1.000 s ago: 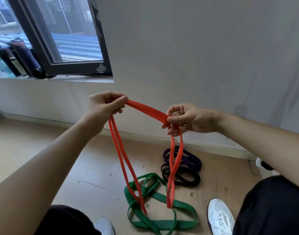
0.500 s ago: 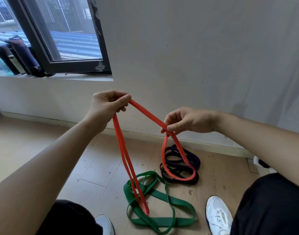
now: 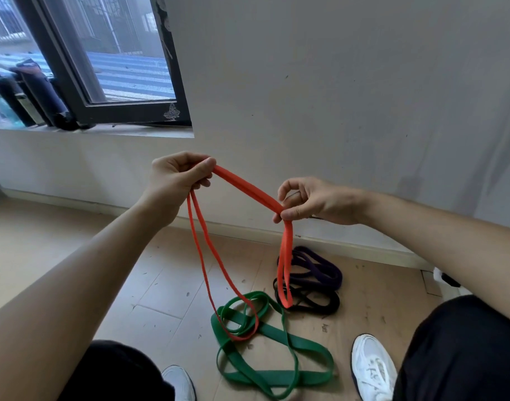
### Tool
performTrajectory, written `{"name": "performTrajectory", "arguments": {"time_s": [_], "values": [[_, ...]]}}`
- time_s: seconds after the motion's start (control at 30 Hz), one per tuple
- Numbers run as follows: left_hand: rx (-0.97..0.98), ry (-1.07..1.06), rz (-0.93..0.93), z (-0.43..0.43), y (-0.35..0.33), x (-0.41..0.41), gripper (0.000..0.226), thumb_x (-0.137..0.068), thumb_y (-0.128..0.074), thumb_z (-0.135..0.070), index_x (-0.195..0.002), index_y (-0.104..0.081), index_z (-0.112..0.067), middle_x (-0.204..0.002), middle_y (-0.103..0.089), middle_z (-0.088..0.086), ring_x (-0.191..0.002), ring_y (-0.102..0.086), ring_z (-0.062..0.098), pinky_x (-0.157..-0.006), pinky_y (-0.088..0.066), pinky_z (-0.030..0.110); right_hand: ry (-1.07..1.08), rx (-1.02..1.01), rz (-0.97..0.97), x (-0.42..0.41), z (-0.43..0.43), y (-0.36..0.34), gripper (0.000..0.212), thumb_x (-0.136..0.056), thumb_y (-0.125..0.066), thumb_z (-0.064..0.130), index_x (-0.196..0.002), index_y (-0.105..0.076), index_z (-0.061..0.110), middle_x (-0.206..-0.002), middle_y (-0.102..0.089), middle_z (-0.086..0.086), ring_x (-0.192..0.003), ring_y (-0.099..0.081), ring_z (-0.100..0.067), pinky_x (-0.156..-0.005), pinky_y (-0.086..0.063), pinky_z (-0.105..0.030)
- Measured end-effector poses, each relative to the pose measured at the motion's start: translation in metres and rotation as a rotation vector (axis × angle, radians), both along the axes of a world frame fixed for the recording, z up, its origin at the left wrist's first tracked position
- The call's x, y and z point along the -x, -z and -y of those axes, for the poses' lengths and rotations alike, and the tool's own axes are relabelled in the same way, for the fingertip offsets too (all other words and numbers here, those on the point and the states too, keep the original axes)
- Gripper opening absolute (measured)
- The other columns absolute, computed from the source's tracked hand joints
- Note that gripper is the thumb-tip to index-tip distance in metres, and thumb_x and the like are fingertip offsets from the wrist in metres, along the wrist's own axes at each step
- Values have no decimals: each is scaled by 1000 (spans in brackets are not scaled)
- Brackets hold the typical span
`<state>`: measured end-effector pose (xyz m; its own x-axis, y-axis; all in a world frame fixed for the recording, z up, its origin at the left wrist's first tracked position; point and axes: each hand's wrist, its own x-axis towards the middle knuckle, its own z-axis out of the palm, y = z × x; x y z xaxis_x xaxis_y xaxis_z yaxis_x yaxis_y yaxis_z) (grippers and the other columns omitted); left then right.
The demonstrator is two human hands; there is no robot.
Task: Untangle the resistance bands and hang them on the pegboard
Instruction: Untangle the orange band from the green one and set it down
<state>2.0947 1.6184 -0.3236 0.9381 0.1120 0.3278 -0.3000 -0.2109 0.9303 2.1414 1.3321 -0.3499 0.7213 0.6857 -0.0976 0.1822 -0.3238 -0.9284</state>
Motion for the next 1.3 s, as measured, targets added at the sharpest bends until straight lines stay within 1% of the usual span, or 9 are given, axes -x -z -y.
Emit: {"name": "performTrajectory", "arguments": {"time_s": [0.1, 0.17, 0.27, 0.43, 0.57, 0.67, 0.83, 1.03, 1.3], "values": [[14, 14, -7, -2, 1, -1, 17, -85, -73, -24, -97, -74, -11, -73, -72, -1, -66, -67, 11, -68, -56, 22, -14, 28, 20, 1, 1, -1, 29, -89, -71, 11, -116, -67, 3, -109, -76, -15, -111, -68, -36, -108, -40, -64], [9, 43, -44, -6, 1, -3, 11, -90, -73, -19, -95, -73, -10, -72, -70, 1, -66, -66, 13, -69, -54, 26, -27, -5, 7, 3, 2, -3, 23, -92, -68, 8, -114, -71, 4, -106, -76, -12, -105, -70, -30, -98, -53, -51], [-13, 159, -146, -17, 3, -6, 14, -89, -72, -22, -93, -70, -8, -69, -62, 4, -62, -59, 16, -67, -49, 29, -9, -157, -95, 4, 5, -6, 25, -94, -63, 3, -118, -68, -2, -101, -74, -12, -97, -71, -23, -86, -56, -30], [-142, 379, -321, -9, 4, 1, 36, -90, -55, -35, -101, -70, -4, -63, -55, 3, -56, -51, 15, -60, -48, 23, 11, -342, -178, 8, 8, -20, 31, -89, -62, 9, -118, -68, 0, -98, -72, -13, -92, -69, -26, -86, -59, -34], [-80, 467, -334, 12, -4, 8, 44, -100, -52, -46, -102, -70, -5, -62, -54, 1, -55, -50, 14, -60, -48, 22, 37, -369, -176, 12, 5, -25, 33, -89, -60, 10, -119, -69, 1, -100, -72, -13, -90, -70, -25, -90, -60, -42], [-58, 474, -344, 31, -11, 11, 49, -93, -53, -51, -104, -69, -6, -62, -53, 0, -53, -48, 13, -57, -45, 21, 23, -339, -133, 16, -1, -27, 31, -94, -56, 8, -123, -67, 0, -100, -72, -13, -91, -71, -25, -87, -61, -41], [-120, 467, -321, 47, -16, 13, 40, -88, -61, -50, -85, -72, -11, -58, -46, -2, -52, -42, 11, -54, -37, 23, -32, -328, -104, 19, -10, -30, 33, -95, -58, 7, -127, -59, 0, -103, -72, -14, -92, -71, -29, -85, -60, -37], [13, 399, -183, 48, -19, 11, 34, -91, -61, -42, -79, -67, -11, -56, -34, -3, -52, -31, 13, -53, -29, 24, -67, -75, 13, 9, -3, -16, 34, -92, -68, 7, -124, -59, 1, -116, -72, -15, -111, -70, -30, -100, -55, -46], [135, 290, -98, 33, -18, 6, 34, -97, -59, -39, -80, -67, -12, -56, -33, -5, -53, -29, 12, -50, -28, 21, -61, 81, -33, -4, 1, 13, 28, -92, -70, 7, -120, -66, 1, -110, -73, -18, -106, -71, -35, -94, -59, -47]]}}
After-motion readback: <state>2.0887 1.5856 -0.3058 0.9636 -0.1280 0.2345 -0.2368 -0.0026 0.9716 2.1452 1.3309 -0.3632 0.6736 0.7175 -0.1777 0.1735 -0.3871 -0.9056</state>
